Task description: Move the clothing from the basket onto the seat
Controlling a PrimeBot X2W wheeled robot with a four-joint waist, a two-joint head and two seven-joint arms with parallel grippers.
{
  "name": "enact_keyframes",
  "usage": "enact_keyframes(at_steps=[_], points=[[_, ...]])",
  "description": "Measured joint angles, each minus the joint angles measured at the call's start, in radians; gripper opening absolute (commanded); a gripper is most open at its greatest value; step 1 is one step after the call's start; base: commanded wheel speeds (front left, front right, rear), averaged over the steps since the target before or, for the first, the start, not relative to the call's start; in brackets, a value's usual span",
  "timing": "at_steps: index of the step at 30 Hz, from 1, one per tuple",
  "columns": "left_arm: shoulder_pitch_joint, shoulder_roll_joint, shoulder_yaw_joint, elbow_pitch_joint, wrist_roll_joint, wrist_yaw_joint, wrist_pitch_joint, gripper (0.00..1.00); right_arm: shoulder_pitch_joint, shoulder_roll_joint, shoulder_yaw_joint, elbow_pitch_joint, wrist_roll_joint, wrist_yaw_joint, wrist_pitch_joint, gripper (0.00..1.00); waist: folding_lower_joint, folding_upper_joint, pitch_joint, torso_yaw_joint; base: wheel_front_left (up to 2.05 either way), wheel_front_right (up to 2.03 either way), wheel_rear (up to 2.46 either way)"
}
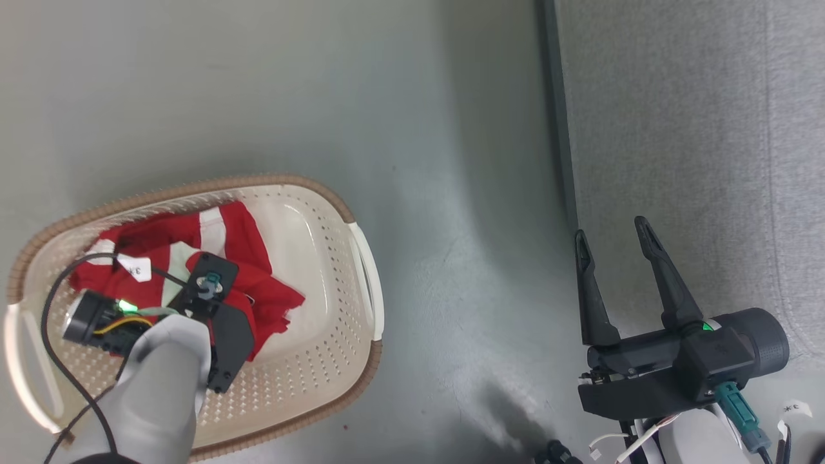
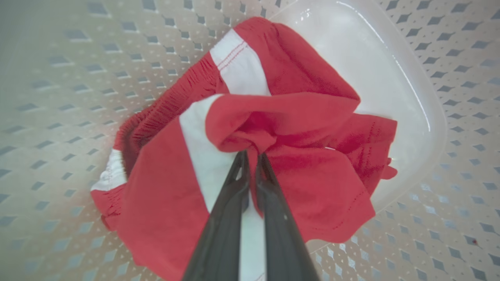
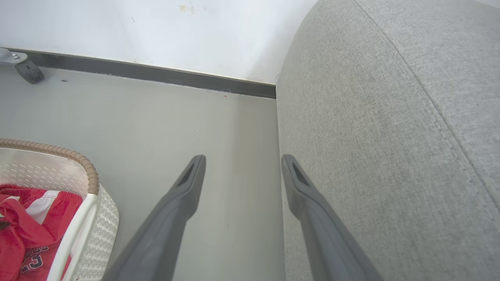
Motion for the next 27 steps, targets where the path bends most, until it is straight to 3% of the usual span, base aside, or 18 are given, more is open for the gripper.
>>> enact_keyframes(at_steps=[27], points=[[0.154, -0.053, 0.008, 0.008, -0.054, -0.062, -0.209, 0.00, -0.015, -0.003, -0.069, 0.161, 0.069, 0.009, 0.000, 1.00, 0.0000, 0.0000, -0.400, 0.079, 0.00, 0.00, 0.00]])
